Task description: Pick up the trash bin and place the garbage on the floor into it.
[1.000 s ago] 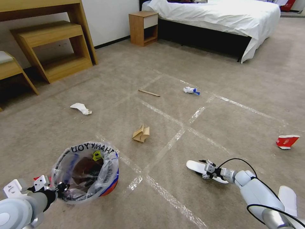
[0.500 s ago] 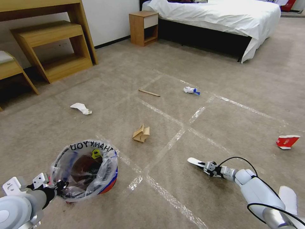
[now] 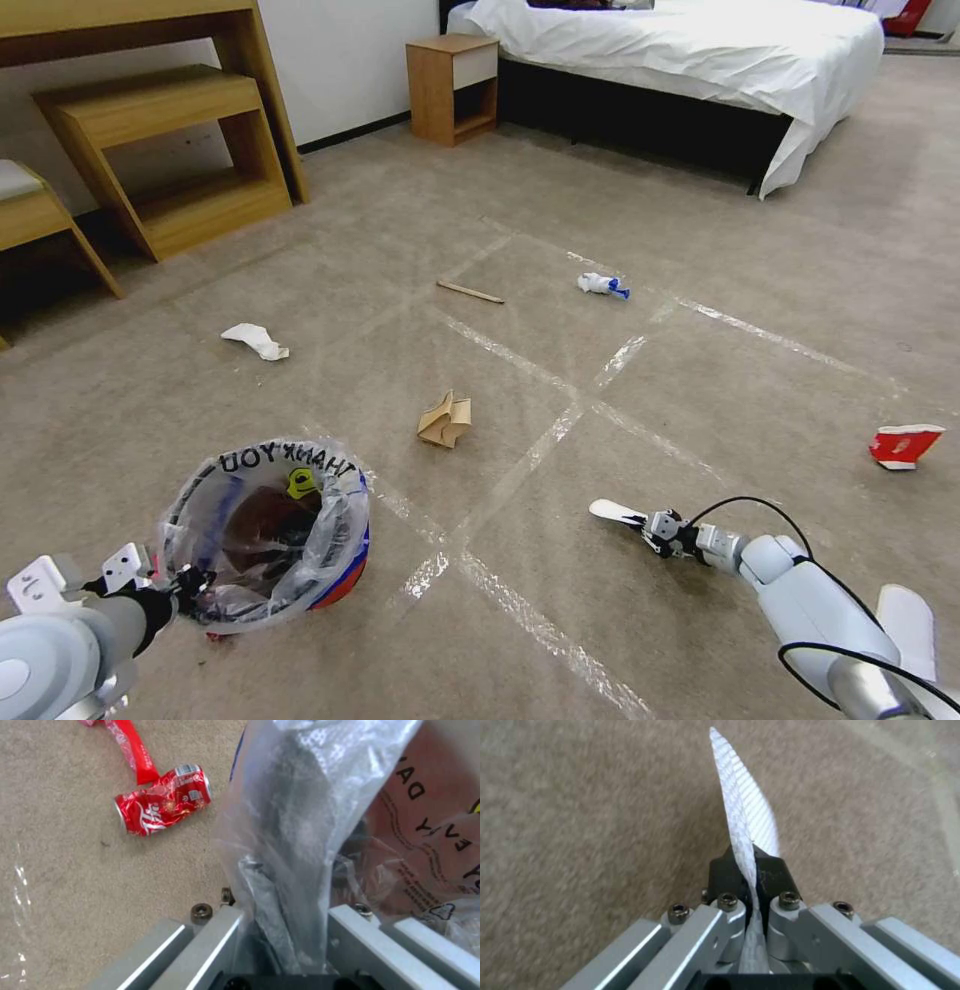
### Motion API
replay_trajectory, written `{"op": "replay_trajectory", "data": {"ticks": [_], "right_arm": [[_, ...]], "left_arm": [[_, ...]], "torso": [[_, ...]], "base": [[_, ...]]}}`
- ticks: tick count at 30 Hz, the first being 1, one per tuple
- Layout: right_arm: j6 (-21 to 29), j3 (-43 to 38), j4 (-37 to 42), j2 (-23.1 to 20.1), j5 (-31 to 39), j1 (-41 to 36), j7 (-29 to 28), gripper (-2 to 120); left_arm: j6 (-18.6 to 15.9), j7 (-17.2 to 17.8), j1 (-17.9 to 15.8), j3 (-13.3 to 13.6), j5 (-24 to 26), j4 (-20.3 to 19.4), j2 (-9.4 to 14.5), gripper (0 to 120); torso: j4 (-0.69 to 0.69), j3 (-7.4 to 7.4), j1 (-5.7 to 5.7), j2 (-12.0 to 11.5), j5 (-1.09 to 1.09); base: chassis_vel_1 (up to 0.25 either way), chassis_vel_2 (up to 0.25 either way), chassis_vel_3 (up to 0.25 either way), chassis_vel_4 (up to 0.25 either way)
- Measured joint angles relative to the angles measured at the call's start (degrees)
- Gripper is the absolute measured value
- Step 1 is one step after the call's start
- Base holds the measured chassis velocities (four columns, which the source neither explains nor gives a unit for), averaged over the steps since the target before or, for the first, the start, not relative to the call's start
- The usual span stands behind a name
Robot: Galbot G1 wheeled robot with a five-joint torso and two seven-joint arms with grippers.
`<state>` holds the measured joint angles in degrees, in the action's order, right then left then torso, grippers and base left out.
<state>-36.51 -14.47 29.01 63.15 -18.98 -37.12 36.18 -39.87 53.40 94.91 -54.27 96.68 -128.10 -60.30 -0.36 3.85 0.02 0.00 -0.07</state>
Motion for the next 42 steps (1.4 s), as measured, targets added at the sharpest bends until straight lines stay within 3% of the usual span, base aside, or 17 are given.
{"op": "replay_trajectory", "data": {"ticks": [10, 13, 18, 21, 22, 25, 26, 29, 30, 33, 42], "right_arm": [[-0.9, -4.4, 3.2, -1.0, 4.5, -0.8, 1.7, 0], [0.4, -6.3, 12.8, -4.5, 13.8, -4.0, 2.2, 0], [2.2, -7.9, 24.1, -8.0, 22.9, -7.9, 2.9, 0], [4.1, -8.9, 38.0, -11.3, 36.8, -12.8, 4.6, 0], [4.1, -8.9, 38.0, -11.3, 36.8, -12.8, 4.6, 0], [10.0, -8.8, 52.9, -14.4, 51.7, -17.3, 4.7, 0], [10.0, -8.8, 52.9, -14.4, 51.7, -17.3, 4.7, 0], [16.0, -7.2, 64.9, -15.4, 63.9, -19.2, 3.6, 0], [16.0, -7.2, 64.9, -15.4, 63.9, -19.2, 3.6, 0], [20.5, -3.4, 74.5, -14.8, 71.9, -17.9, 1.3, 0], [26.3, 3.5, 85.1, -13.6, 82.0, -13.9, 0.0, 0]], "left_arm": [[0.2, 0.1, 0.4, -0.4, -0.1, -0.5, -0.1, 0], [0.3, 0.1, 0.5, -0.5, 0.0, -0.8, -0.1, 0], [0.3, 0.1, 0.6, -0.5, 0.1, -1.3, -0.1, 0], [0.9, -0.1, 0.5, -0.6, 0.7, -1.7, -0.1, 0], [0.9, -0.1, 0.5, -0.6, 0.7, -1.7, -0.1, 0], [1.6, -0.6, 0.1, -1.1, 2.3, -2.8, -0.1, 0], [1.6, -0.6, 0.1, -1.1, 2.3, -2.8, -0.1, 0], [2.5, -1.2, -0.5, -1.3, 3.7, -4.2, -0.1, 0], [2.5, -1.2, -0.5, -1.3, 3.7, -4.2, -0.1, 0], [2.8, -1.4, -0.6, -1.3, 4.4, -5.2, 0.0, 0], [3.1, -4.2, -1.8, 0.1, 4.9, -4.3, 0.3, 0]], "torso": [[0.02, 0.0, 0.0, 0.0, 0.02], [0.0, -0.01, 0.0, 0.0, 0.0], [-0.01, -0.01, 0.0, 0.0, -0.01], [-0.01, -0.01, 0.0, 0.0, 0.01], [-0.01, -0.01, 0.0, 0.0, 0.01], [0.01, -0.01, 0.0, 0.0, -0.03], [0.01, -0.01, 0.0, 0.0, -0.03], [-0.02, -0.01, 0.0, 0.0, -0.01], [-0.02, -0.01, 0.0, 0.0, -0.01], [0.02, -0.01, 0.0, 0.0, -0.01], [0.01, -0.01, 0.0, 0.0, -0.02]], "base": [[0.0, 0.0, 0.0, 0.0], [0.0, 0.0, 0.0, 0.0], [0.0, 0.0, 0.0, 0.0], [0.0, 0.0, 0.0, 0.0], [0.0, 0.0, 0.0, 0.0], [0.0, 0.0, 0.0, 0.0], [0.0, 0.0, 0.0, 0.0], [0.0, 0.0, 0.0, 0.0], [0.0, 0.0, 0.0, 0.0], [0.0, 0.0, 0.0, 0.0], [0.0, 0.0, 0.0, 0.0]]}}
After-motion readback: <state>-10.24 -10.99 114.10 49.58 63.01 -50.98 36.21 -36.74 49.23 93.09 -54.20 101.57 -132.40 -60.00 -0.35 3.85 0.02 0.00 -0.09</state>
